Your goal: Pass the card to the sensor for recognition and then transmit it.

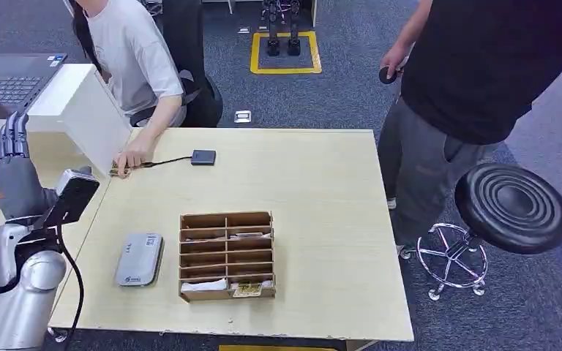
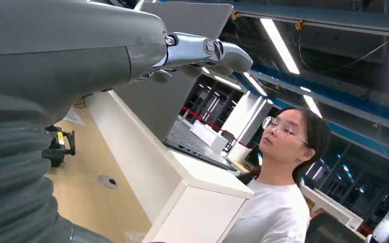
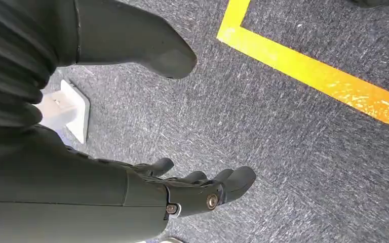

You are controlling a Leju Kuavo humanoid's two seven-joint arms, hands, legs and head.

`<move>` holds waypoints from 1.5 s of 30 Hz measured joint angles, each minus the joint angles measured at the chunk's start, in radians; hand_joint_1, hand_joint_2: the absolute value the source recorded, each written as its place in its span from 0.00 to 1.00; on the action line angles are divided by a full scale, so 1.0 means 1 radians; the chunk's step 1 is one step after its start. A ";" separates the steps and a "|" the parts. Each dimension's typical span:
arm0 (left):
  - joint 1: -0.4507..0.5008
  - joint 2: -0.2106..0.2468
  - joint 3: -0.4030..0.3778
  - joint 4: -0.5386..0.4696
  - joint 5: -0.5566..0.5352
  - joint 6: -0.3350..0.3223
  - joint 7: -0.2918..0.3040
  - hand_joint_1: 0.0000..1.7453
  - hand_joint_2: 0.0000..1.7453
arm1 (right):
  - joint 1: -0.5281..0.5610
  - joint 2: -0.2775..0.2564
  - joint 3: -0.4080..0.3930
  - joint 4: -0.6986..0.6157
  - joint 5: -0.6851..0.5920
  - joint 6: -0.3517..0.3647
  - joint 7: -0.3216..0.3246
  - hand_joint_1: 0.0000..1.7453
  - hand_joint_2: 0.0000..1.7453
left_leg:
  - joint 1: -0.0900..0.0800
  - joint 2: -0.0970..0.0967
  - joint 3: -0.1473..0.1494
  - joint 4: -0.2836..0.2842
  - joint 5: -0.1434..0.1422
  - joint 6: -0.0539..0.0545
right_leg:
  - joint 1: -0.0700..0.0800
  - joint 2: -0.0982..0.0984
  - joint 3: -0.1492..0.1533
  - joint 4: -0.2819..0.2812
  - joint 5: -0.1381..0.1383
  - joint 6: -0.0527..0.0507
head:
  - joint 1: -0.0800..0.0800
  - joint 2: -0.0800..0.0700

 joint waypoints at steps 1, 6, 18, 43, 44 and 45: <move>0.000 0.000 0.000 0.000 0.000 0.000 0.000 0.00 1.00 | 0.000 0.000 0.000 0.000 0.000 0.000 0.000 0.00 1.00 | 0.000 0.000 0.000 0.000 0.000 0.000 | 0.000 0.000 0.000 0.000 0.000 0.000 | 0.000 0.000; 0.000 0.000 0.000 0.000 0.000 0.000 0.000 0.00 1.00 | 0.000 0.000 0.000 0.000 0.000 0.000 0.000 0.00 1.00 | 0.000 0.000 0.000 0.000 0.000 0.000 | 0.000 0.000 0.000 0.000 0.000 0.000 | 0.000 0.000; 0.000 -0.001 0.000 0.000 0.000 0.000 0.000 0.00 1.00 | 0.000 0.000 0.000 0.000 0.000 0.000 0.000 0.00 1.00 | 0.000 0.000 0.000 0.000 0.000 0.000 | 0.000 0.000 0.000 0.000 0.000 0.000 | 0.000 0.000; 0.000 -0.001 0.000 0.000 0.000 0.000 0.000 0.00 1.00 | 0.000 0.000 0.000 0.000 0.000 0.000 0.000 0.00 1.00 | 0.000 0.000 0.000 0.000 0.000 0.000 | 0.000 0.000 0.000 0.000 0.000 0.000 | 0.000 0.000; 0.000 -0.001 0.000 0.000 0.000 0.000 0.000 0.00 1.00 | 0.000 0.000 0.000 0.000 0.000 0.000 0.000 0.00 1.00 | 0.000 0.000 0.000 0.000 0.000 0.000 | 0.000 0.000 0.000 0.000 0.000 0.000 | 0.000 0.000; 0.000 -0.001 0.000 0.000 0.000 0.000 0.000 0.00 1.00 | 0.000 0.000 0.000 0.000 0.000 0.000 0.000 0.00 1.00 | 0.000 0.000 0.000 0.000 0.000 0.000 | 0.000 0.000 0.000 0.000 0.000 0.000 | 0.000 0.000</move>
